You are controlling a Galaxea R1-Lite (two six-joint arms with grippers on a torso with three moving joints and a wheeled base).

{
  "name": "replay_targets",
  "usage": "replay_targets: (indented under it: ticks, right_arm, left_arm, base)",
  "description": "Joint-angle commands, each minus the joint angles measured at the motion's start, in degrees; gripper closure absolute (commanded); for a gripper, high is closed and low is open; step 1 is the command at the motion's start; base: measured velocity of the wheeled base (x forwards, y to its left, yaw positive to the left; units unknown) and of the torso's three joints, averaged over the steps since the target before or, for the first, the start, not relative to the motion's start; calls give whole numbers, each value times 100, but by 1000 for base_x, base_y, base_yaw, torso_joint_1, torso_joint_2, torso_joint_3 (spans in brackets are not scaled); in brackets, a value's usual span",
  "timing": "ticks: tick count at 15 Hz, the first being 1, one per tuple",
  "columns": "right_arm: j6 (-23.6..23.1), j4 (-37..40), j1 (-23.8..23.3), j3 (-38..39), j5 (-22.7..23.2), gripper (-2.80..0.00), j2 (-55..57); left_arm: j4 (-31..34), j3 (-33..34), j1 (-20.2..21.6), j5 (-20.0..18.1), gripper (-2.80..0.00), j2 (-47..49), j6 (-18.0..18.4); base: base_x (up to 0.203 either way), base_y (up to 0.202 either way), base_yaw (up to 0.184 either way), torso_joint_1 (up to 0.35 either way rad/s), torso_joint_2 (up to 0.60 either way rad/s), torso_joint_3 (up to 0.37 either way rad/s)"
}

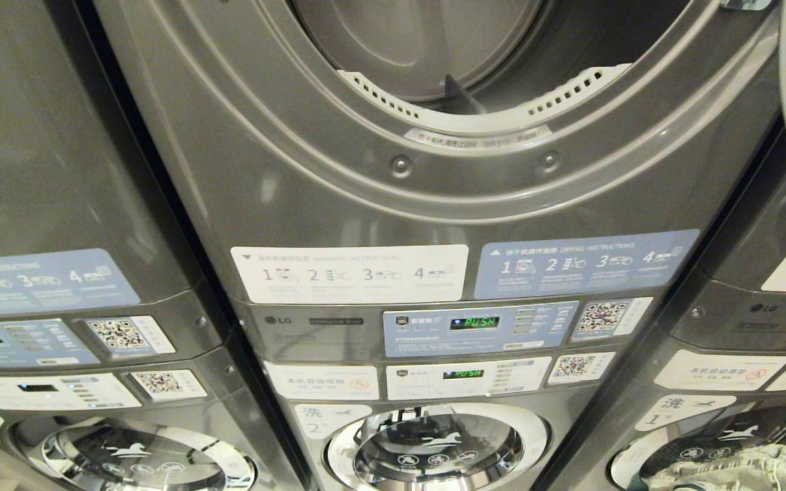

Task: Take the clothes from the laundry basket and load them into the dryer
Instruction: Put the clothes in the dryer

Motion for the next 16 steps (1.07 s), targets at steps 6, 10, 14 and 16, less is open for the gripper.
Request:
replay_targets:
  ticks: [6, 10, 14, 16]
  right_arm:
    - [15, -2, 0, 0, -5, 0, -4]
    - [23, -2, 0, 0, -5, 0, -4]
    - [23, -2, 0, 0, -5, 0, -4]
    - [18, -2, 0, 0, -5, 0, -4]
  left_arm:
    - [4, 0, 0, 4, 0, -2, 0]
    - [4, 0, 0, 4, 0, -2, 0]
    - [4, 0, 0, 4, 0, -2, 0]
    - [4, 0, 0, 4, 0, -2, 0]
  base:
    - [0, 0, 0, 34, -74, -37]
    - [0, 0, 0, 0, 0, 0]
    - [96, 0, -2, 2, -5, 3]
    - [132, 0, -14, 21, 16, -2]
